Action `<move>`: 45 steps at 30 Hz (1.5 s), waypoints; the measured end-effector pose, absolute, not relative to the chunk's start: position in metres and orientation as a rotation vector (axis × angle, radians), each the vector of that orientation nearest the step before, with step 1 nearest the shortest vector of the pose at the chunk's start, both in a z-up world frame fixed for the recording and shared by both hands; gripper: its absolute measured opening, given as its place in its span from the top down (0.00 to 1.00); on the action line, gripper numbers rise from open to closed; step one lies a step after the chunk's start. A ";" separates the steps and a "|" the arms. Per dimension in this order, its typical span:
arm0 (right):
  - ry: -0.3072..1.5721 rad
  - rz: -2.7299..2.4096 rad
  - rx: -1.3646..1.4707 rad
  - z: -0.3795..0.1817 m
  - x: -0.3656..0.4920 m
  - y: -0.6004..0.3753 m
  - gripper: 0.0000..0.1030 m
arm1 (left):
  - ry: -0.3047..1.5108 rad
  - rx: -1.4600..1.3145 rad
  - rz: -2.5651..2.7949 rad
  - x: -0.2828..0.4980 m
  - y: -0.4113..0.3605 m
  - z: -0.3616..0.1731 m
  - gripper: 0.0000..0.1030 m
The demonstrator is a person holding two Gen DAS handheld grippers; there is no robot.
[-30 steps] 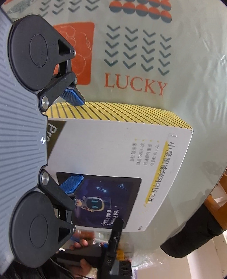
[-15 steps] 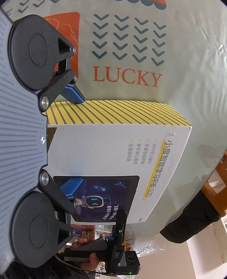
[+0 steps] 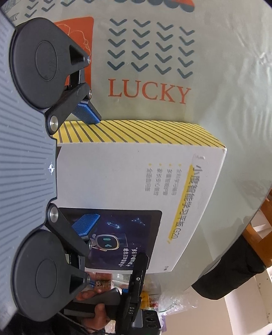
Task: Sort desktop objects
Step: 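Lift the tablet box off the table with both tools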
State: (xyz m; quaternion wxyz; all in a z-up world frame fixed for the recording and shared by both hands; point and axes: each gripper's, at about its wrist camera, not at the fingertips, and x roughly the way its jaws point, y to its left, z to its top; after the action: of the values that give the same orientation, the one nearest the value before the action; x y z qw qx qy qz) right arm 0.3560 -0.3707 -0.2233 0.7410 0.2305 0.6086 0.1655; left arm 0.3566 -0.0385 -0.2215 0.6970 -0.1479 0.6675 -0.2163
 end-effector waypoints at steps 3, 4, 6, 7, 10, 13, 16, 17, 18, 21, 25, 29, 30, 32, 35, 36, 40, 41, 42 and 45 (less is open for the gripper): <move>1.332 0.344 0.492 -0.220 0.354 -0.367 0.00 | 1.459 -0.249 -0.463 0.355 -0.050 -0.210 0.00; 1.329 0.338 0.487 -0.218 0.353 -0.366 0.00 | 1.458 -0.233 -0.461 0.355 -0.052 -0.208 0.00; 1.324 0.326 0.478 -0.216 0.351 -0.363 0.00 | 1.468 -0.223 -0.458 0.355 -0.054 -0.206 0.00; 1.320 0.323 0.473 -0.214 0.350 -0.361 0.00 | 1.469 -0.223 -0.455 0.355 -0.053 -0.204 0.00; 1.303 0.321 0.464 -0.206 0.347 -0.356 0.00 | 1.457 -0.227 -0.440 0.354 -0.050 -0.196 0.00; 1.288 0.326 0.468 -0.197 0.344 -0.352 0.00 | 1.422 -0.213 -0.425 0.354 -0.046 -0.181 0.00; 1.264 0.327 0.465 -0.184 0.341 -0.347 0.00 | 1.397 -0.205 -0.421 0.352 -0.042 -0.165 0.00; 1.255 0.328 0.461 -0.180 0.339 -0.346 0.00 | 1.390 -0.201 -0.421 0.350 -0.042 -0.160 0.00; 1.247 0.330 0.456 -0.175 0.338 -0.344 0.00 | 1.383 -0.197 -0.420 0.347 -0.041 -0.156 0.00; 1.229 0.334 0.441 -0.162 0.333 -0.340 0.00 | 1.367 -0.209 -0.411 0.338 -0.037 -0.142 0.00; 1.204 0.349 0.420 -0.145 0.321 -0.334 0.00 | 1.336 -0.214 -0.397 0.319 -0.030 -0.122 0.00; 1.180 0.364 0.408 -0.126 0.303 -0.327 0.00 | 1.301 -0.210 -0.382 0.294 -0.024 -0.102 0.00; 1.176 0.368 0.407 -0.123 0.298 -0.326 0.00 | 1.292 -0.208 -0.378 0.287 -0.023 -0.096 0.00; 1.167 0.376 0.405 -0.116 0.285 -0.323 0.00 | 1.277 -0.207 -0.366 0.269 -0.017 -0.087 0.00; 1.162 0.389 0.401 -0.109 0.265 -0.316 0.00 | 1.262 -0.213 -0.343 0.241 -0.010 -0.078 0.00; 1.163 0.395 0.399 -0.108 0.259 -0.312 0.00 | 1.260 -0.216 -0.334 0.232 -0.008 -0.076 0.00; 1.178 0.419 0.387 -0.105 0.231 -0.299 0.00 | 1.260 -0.234 -0.298 0.196 0.002 -0.075 0.00; 1.183 0.425 0.382 -0.105 0.224 -0.296 0.00 | 1.262 -0.239 -0.289 0.186 0.005 -0.075 0.00; 1.188 0.431 0.376 -0.104 0.217 -0.293 0.00 | 1.265 -0.245 -0.282 0.176 0.008 -0.076 0.00; 1.202 0.437 0.368 -0.104 0.198 -0.284 0.00 | 1.273 -0.260 -0.269 0.149 0.016 -0.080 0.00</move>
State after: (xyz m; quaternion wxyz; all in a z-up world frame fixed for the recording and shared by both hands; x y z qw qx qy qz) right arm 0.1980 -0.2842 -0.1043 0.7866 0.1706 0.5578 0.2027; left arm 0.1494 0.0157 -0.0799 0.7879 -0.1206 0.5908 -0.1246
